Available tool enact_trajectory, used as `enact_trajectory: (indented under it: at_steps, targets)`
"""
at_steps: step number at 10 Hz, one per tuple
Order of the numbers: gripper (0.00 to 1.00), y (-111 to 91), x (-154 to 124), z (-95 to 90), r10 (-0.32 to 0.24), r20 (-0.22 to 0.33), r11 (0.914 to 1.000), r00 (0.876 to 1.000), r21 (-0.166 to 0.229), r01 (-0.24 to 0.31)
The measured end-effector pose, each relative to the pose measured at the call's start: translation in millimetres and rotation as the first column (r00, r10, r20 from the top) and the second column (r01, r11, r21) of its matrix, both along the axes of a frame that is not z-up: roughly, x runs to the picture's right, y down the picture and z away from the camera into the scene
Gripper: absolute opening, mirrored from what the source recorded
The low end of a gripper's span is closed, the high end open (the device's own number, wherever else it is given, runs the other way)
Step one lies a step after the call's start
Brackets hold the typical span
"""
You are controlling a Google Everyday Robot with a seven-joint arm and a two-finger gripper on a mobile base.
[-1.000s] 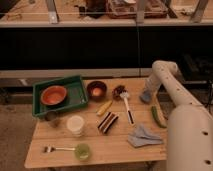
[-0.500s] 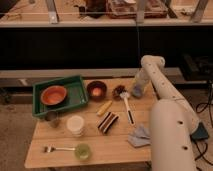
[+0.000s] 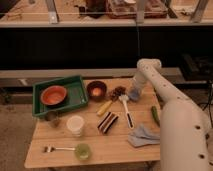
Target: Wipe table surface with sponge
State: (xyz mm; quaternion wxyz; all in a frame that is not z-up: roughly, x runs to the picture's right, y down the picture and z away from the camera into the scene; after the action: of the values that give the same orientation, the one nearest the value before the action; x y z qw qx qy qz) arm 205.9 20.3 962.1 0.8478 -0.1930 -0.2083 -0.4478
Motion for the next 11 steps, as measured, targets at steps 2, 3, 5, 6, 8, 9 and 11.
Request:
enact_trajectory:
  at_steps: [2, 3, 5, 6, 8, 9, 11]
  targets:
    - [0.02, 26.3, 3.8, -19.1, -0.008, 0.011, 0.9997, 1.0, -0.023, 0.009]
    - [0.02, 31.9, 6.8, -22.9, -0.009, 0.011, 0.9995, 1.0, -0.029, 0.01]
    - [0.02, 41.7, 29.2, -28.3, 0.005, -0.007, 0.9992, 1.0, -0.04, -0.005]
    - [0.02, 45.6, 43.2, -27.5, 0.016, -0.022, 0.9987, 1.0, -0.048, -0.017]
    - [0.02, 45.6, 63.7, -18.3, 0.058, -0.049, 0.9968, 0.997, -0.052, -0.061]
    - [0.02, 42.8, 73.9, -13.3, 0.078, -0.057, 0.9955, 0.995, -0.049, -0.081]
    - [0.02, 26.3, 82.1, -0.5, 0.097, -0.066, 0.9947, 0.993, -0.028, -0.099]
